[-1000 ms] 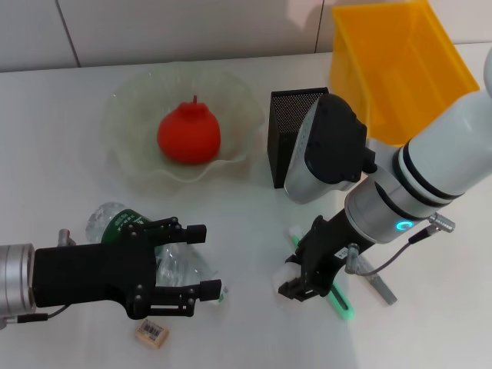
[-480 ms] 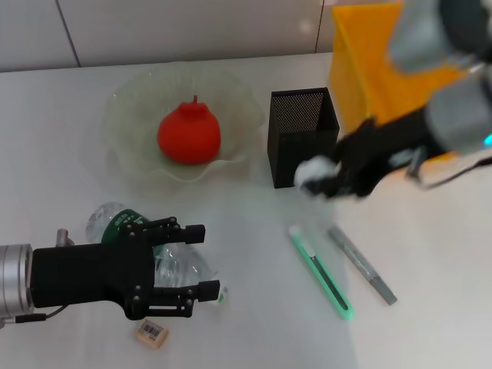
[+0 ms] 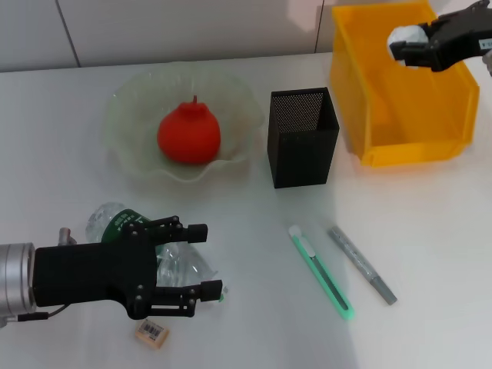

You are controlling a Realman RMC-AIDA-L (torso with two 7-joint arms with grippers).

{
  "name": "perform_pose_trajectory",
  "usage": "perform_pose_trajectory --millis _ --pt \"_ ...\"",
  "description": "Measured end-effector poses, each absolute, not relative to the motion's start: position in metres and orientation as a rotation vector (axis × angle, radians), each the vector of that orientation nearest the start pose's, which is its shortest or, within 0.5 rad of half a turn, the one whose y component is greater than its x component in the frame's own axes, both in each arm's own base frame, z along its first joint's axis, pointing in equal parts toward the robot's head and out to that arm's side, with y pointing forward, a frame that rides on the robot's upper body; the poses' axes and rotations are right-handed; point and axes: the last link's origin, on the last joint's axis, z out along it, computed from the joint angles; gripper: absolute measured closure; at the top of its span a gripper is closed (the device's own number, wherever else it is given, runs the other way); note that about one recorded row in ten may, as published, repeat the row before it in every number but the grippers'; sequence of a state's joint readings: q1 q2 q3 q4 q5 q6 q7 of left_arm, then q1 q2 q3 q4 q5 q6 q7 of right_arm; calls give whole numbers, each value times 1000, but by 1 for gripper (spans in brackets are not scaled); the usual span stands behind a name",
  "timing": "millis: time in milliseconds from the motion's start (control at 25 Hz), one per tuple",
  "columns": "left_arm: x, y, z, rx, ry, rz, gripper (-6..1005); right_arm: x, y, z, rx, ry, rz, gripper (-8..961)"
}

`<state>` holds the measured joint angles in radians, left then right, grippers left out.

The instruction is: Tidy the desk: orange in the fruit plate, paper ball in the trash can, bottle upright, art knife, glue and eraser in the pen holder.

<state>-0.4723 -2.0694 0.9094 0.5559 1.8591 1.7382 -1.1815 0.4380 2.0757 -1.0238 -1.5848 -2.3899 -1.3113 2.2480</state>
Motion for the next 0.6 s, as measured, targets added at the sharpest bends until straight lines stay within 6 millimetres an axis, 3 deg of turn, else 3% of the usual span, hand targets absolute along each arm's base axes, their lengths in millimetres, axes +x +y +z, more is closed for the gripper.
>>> perform_pose_trajectory --millis 360,600 --pt "-250 278 -27 -2972 -394 -903 158 226 415 96 -2148 657 -15 572" --pt "-250 278 -27 -2973 -393 -905 158 237 426 85 -2128 665 -24 569"
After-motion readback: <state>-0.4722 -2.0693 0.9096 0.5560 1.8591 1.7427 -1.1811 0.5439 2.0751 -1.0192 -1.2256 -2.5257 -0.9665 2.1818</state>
